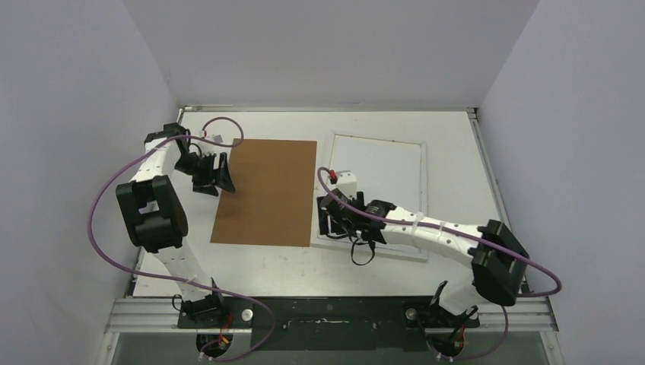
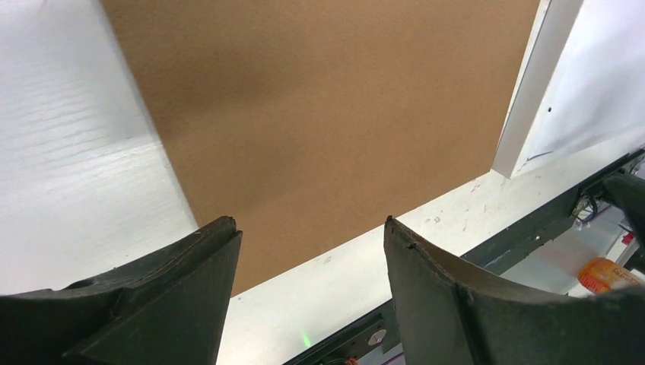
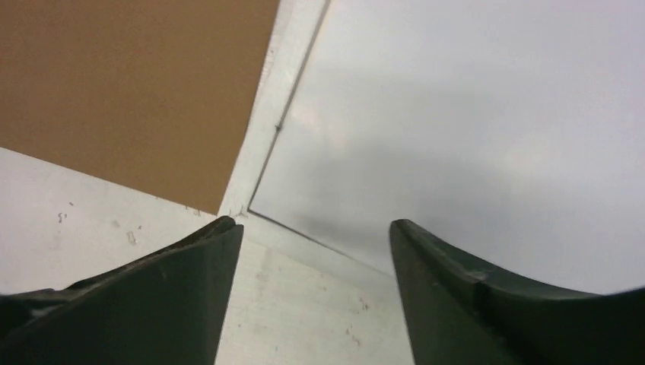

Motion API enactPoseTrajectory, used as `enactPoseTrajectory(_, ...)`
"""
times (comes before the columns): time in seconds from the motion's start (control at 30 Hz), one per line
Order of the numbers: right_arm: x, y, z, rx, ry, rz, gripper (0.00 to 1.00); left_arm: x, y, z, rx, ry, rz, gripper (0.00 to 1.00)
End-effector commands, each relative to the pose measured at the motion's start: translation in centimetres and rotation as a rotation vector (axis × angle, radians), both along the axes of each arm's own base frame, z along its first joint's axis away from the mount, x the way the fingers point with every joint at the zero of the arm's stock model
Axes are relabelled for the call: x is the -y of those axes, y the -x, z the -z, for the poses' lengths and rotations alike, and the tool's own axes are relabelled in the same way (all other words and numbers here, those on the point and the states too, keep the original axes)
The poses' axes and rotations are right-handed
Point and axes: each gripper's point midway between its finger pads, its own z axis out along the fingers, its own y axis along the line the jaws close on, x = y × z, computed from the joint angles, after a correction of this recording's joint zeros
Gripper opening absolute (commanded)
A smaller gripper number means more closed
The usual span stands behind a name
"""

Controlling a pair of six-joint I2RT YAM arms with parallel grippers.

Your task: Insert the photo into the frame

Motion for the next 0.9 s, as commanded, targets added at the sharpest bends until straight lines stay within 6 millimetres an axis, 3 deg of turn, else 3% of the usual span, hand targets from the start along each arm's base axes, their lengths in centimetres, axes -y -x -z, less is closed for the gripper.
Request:
enactPoseTrajectory(0.0,3.9,2.5,-0.7,-0.053,-0.043,0.113,0.62,1.3,0.1,-0.8,0.035,0.013,0.043,0.67)
enactPoseTrajectory(0.1,6.3,4.6,0.8,-0.111,-0.022,0.148,0.44,1.3,0.1,-0.4,0.027,0.017,0.04,0.67)
enactPoseTrajectory(0.27,8.8,6.5,2.6,-0.175,-0.024,0.209,0.33,1.6,0.1,-0.5,0.031,0.02,0.046,0.67)
enactPoseTrajectory(0.5,11.6,7.8,3.7,-0.206,-0.005,0.279,0.29,2.5,0.0,-0.6,0.031,0.022,0.061,0.68)
enactPoseTrajectory(0.87,13.9,7.1,3.8,-0.218,-0.036,0.342,0.28,3.2,-0.3,-0.4,0.023,0.025,0.069,0.67)
